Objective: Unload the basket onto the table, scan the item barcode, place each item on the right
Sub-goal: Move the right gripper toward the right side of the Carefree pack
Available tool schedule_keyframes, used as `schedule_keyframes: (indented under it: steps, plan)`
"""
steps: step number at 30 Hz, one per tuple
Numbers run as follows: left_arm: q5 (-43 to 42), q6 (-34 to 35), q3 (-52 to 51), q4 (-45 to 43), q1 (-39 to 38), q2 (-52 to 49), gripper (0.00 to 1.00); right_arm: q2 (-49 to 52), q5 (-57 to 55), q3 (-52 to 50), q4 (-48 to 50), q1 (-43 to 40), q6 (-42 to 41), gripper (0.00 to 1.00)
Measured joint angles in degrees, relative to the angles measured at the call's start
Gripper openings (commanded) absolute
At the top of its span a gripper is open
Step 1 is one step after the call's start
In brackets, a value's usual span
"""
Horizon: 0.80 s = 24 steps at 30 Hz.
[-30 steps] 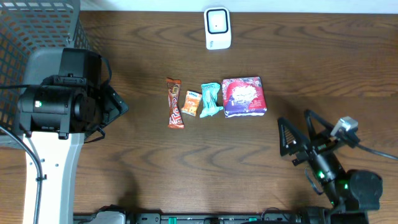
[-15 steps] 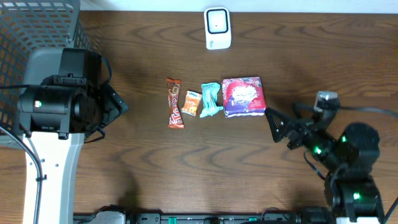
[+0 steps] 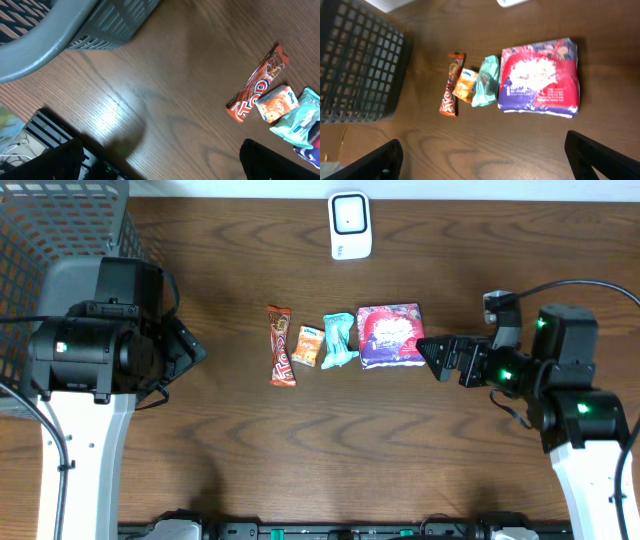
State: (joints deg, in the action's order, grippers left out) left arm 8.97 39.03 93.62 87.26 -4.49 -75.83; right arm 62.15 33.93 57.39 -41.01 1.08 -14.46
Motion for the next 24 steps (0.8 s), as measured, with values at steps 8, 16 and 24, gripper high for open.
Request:
schedule_keyframes:
  steps: [8, 16, 24]
  plan:
    - [0.0, 0.0, 0.0, 0.0, 0.0, 0.0, 0.99, 1.8, 0.0, 0.0, 0.0, 0.0, -1.6, 0.99]
    - [0.0, 0.0, 0.0, 0.0, 0.0, 0.0, 0.99, 1.8, -0.1, 0.0, -0.1, 0.0, -1.7, 0.99]
    - [0.0, 0.0, 0.0, 0.0, 0.0, 0.0, 0.99, 1.8, -0.1, 0.0, -0.1, 0.0, -1.7, 0.99]
